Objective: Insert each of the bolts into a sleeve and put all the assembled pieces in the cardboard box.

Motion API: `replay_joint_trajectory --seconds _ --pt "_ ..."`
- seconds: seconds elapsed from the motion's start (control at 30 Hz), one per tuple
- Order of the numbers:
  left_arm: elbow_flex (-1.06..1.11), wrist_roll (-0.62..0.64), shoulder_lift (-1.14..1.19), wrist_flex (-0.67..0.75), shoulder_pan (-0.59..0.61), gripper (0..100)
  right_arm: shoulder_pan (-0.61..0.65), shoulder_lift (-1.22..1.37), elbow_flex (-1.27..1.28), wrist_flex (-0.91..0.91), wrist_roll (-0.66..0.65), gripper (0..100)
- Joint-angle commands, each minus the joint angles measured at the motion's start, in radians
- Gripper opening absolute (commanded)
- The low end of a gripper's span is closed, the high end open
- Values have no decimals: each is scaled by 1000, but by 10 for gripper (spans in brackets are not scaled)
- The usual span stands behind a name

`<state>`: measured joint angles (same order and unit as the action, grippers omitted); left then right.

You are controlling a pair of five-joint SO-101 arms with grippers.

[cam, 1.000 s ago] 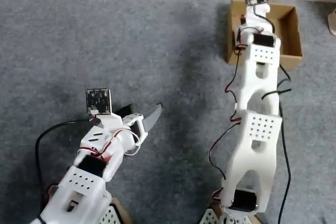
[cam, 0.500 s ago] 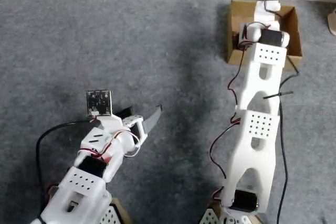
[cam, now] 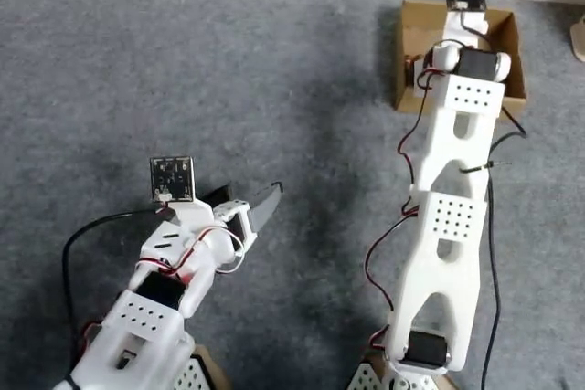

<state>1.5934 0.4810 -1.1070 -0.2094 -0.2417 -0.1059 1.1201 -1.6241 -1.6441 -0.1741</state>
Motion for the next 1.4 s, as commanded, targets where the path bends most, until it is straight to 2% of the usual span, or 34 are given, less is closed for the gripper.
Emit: replay_joint_trajectory --seconds 0.0,0.27,0.4,0.5,0.6,0.7,0.8,0.93,1.1,1.37 --pt "-15 -3 -21 18 8 285 33 -71 -186 -122 23 5" --pt "-16 -8 -22 17 15 284 -27 -142 -101 -124 81 5" --pt "-48 -80 -22 -6 48 284 -24 -282 151 -124 81 5" --pt "-99 -84 -22 -132 44 270 -5 -440 453 -120 77 5" --pt "-142 -84 -22 -207 47 165 10 -572 711 -116 75 5" --pt "-147 -89 -22 -212 47 4 10 -664 857 -102 75 5" --pt "-143 -89 -22 -212 47 41 10 -736 949 -104 75 5" --pt "-145 -84 -22 -212 48 5 10 -839 1073 -110 75 5" --pt "-150 -84 -22 -215 48 6 13 -1009 1302 -96 46 5" --pt "-153 -89 -22 -216 48 6 7 -1276 1768 136 40 5"
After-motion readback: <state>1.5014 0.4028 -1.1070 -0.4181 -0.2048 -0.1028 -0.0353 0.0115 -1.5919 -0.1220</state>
